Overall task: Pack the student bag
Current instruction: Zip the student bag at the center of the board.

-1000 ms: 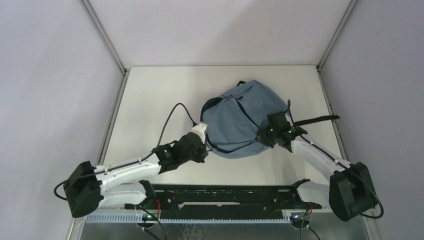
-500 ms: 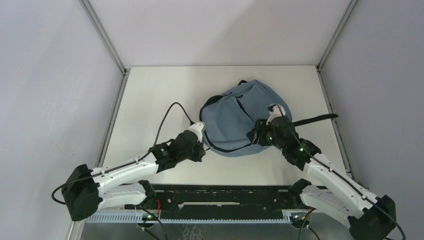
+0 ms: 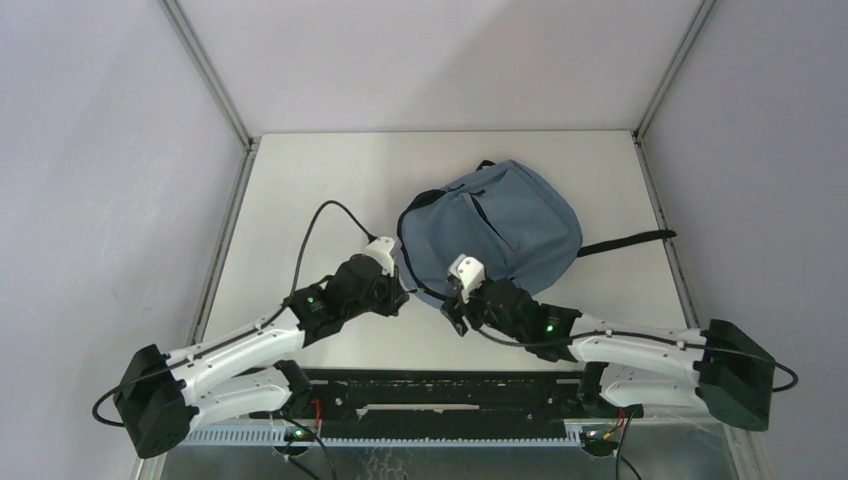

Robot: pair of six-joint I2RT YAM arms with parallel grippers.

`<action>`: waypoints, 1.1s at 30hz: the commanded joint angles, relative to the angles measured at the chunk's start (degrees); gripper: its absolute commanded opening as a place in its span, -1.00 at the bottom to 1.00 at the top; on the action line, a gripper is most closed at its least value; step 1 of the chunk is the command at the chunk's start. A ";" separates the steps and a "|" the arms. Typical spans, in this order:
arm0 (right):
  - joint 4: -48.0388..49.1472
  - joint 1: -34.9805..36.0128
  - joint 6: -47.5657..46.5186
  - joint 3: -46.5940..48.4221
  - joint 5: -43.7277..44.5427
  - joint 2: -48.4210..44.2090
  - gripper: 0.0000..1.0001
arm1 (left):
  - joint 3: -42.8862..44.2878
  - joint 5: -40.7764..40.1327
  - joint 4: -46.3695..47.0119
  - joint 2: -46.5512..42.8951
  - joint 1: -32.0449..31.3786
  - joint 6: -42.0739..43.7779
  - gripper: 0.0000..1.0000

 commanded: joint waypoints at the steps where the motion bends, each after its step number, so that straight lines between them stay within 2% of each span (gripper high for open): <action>1: 13.79 3.45 -10.99 2.10 5.18 5.27 0.52 | -1.18 2.03 3.51 -0.52 0.81 -0.21 -1.00; 6: 20.89 3.95 -14.92 3.80 6.11 14.09 0.52 | -0.54 2.76 3.59 -0.98 1.44 -0.21 -1.00; 9: 23.75 3.98 -15.50 3.90 7.63 18.03 0.41 | -0.29 3.49 3.16 -1.66 2.35 -0.18 -1.00; 10: 23.76 4.03 -15.61 3.90 8.31 18.75 0.29 | -0.29 3.70 3.01 -1.88 2.82 -0.17 -1.00; 11: 23.41 4.09 -15.38 3.90 9.21 19.07 0.08 | -0.22 3.97 2.71 -2.20 3.21 -0.18 -1.00; 13: 21.62 4.31 -14.69 3.90 11.19 18.74 -0.43 | -0.04 4.24 1.72 -2.57 4.50 -0.26 -1.00; 14: 20.19 4.39 -14.32 3.90 11.49 18.19 -0.78 | 0.11 4.43 1.50 -2.64 5.08 -0.10 -1.00; 15: 18.36 4.45 -13.93 3.90 11.64 17.54 -1.00 | 0.14 4.48 1.44 -2.57 5.71 0.16 -1.00; 33: 1.23 10.72 -7.72 -3.69 22.43 -3.30 -1.00 | 10.25 4.64 -0.96 5.92 20.36 2.88 -1.00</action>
